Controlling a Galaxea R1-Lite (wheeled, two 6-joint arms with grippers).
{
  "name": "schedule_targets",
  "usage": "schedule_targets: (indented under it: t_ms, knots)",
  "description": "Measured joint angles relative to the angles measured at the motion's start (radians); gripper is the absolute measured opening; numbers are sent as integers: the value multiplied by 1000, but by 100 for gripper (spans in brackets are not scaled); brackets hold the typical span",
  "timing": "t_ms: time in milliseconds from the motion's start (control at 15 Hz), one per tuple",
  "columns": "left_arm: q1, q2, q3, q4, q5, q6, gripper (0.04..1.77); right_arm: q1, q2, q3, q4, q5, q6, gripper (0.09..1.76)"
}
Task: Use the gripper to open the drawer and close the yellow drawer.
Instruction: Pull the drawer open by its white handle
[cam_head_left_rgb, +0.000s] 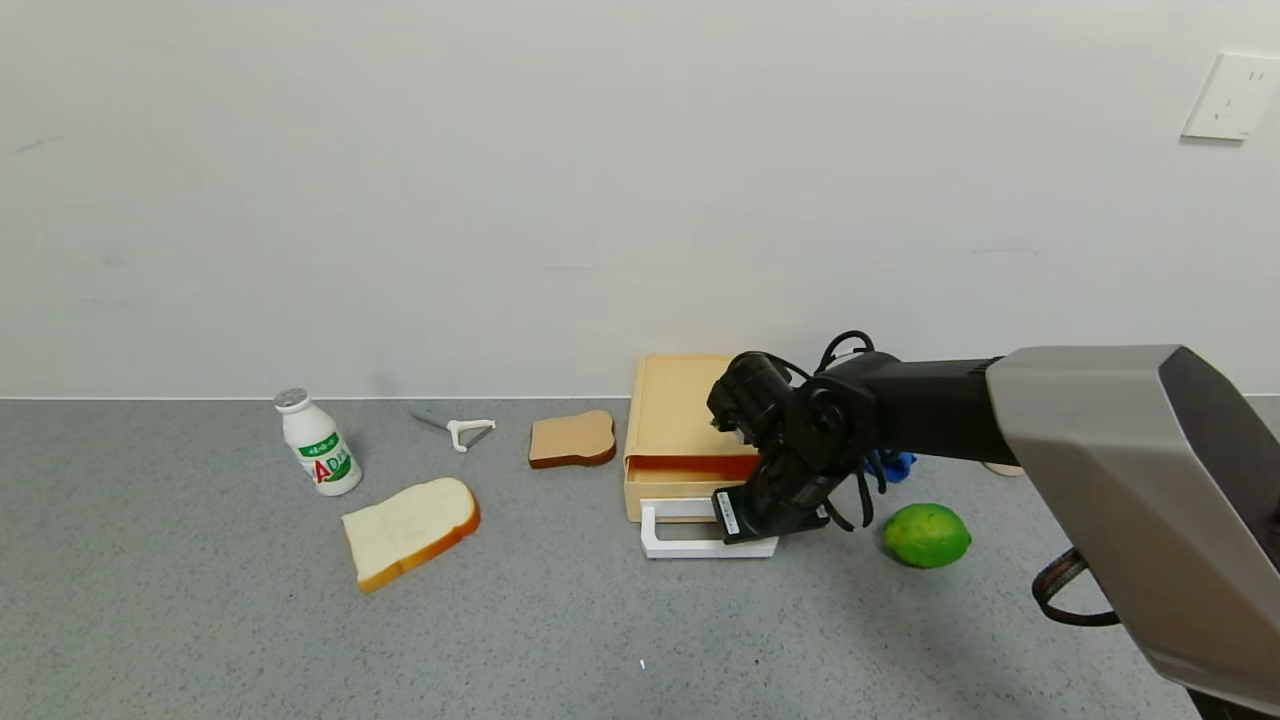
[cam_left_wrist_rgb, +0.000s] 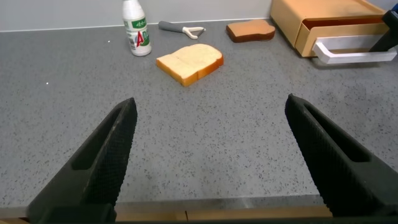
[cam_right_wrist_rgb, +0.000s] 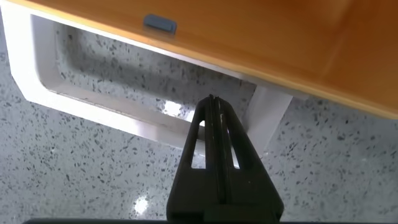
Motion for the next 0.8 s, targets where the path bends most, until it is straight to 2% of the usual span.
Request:
schedule_targets:
  t_ms: [200, 800]
  knots:
    - [0, 0, 0, 0, 0, 0, 172, 7, -10, 4, 42, 42, 20, 12]
    - [0, 0, 0, 0, 0, 0, 172, 44, -36, 37, 99, 49, 133, 11]
